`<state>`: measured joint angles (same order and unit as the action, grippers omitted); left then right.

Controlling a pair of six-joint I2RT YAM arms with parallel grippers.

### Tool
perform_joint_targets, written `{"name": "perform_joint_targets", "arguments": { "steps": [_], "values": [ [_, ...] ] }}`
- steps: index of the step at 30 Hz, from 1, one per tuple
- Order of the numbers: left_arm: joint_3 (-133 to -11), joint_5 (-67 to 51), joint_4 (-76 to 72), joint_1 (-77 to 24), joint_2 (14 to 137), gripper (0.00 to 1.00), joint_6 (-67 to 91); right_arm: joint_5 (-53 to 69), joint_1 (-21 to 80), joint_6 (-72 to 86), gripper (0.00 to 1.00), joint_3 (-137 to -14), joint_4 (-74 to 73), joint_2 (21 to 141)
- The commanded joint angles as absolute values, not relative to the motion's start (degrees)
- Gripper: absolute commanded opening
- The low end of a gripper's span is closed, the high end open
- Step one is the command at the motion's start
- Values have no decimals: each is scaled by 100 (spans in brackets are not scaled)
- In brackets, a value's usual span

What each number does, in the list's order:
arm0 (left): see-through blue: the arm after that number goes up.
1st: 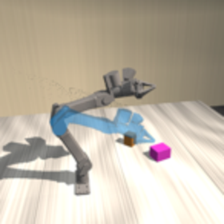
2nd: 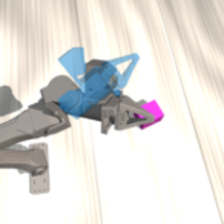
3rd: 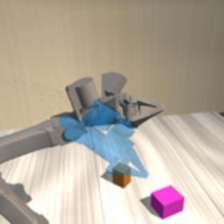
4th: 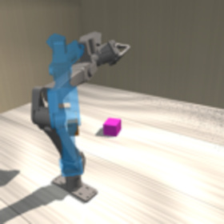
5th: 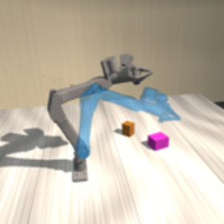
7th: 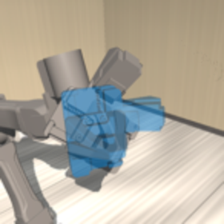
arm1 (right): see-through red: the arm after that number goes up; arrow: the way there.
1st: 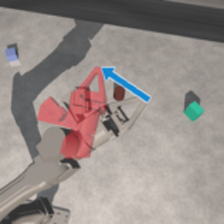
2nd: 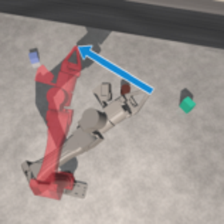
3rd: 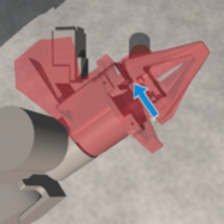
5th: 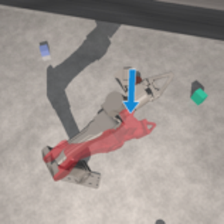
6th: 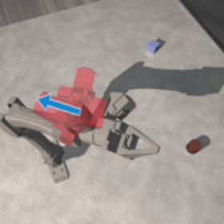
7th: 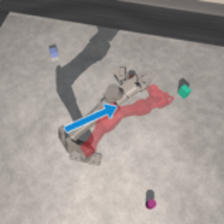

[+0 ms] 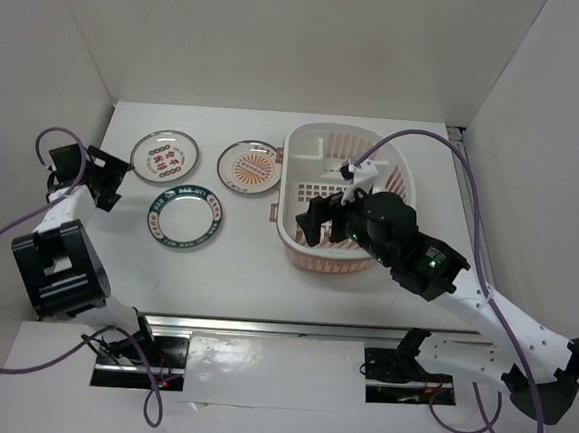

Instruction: Load the plates into the dish rack

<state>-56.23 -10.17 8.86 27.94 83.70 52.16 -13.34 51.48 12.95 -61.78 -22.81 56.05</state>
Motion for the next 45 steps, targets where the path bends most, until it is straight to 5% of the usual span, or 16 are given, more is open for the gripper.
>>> {"name": "perform_joint_targets", "arguments": {
  "steps": [1, 13, 26, 28, 30, 32, 33, 35, 45],
  "values": [
    [-5826, -1477, 123, 2909, 8963, 98, 5326, -1134, 5133, 1187, 100, -6135, -1872, 5370],
    [-6336, -1626, -342, 2804, 10695, 95, 5440, -1081, 5133, 1187, 100, -6135, -1872, 5142],
    [-7092, -1468, -229, 2522, 11742, 75, 5607, -1081, 5186, 1239, 100, -6029, -1705, 5361],
    [-7215, -1398, -133, 2522, 11891, 68, 5660, -1081, 5186, 1239, 100, -6029, -1652, 5361],
    [-7285, -1337, 7, 2522, 11961, 50, 5660, -1133, 5186, 1291, 100, -6029, -1652, 5361],
    [-7348, -1283, 88, 2522, 11962, 20, 5660, -1134, 5186, 1292, 100, -6029, -1600, 5414],
    [-7348, -1283, 88, 2522, 12014, 20, 5660, -1134, 5238, 1292, 100, -6029, -1600, 5414],
    [-7400, -1222, 342, 2522, 12067, 0, 5660, -1195, 5238, 1292, 100, -6029, -1600, 5414],
    [-7542, -1798, 57, 2522, 11480, 0, 5651, -1415, 5238, 1345, 100, -5968, -1547, 5476]
  ]
}}
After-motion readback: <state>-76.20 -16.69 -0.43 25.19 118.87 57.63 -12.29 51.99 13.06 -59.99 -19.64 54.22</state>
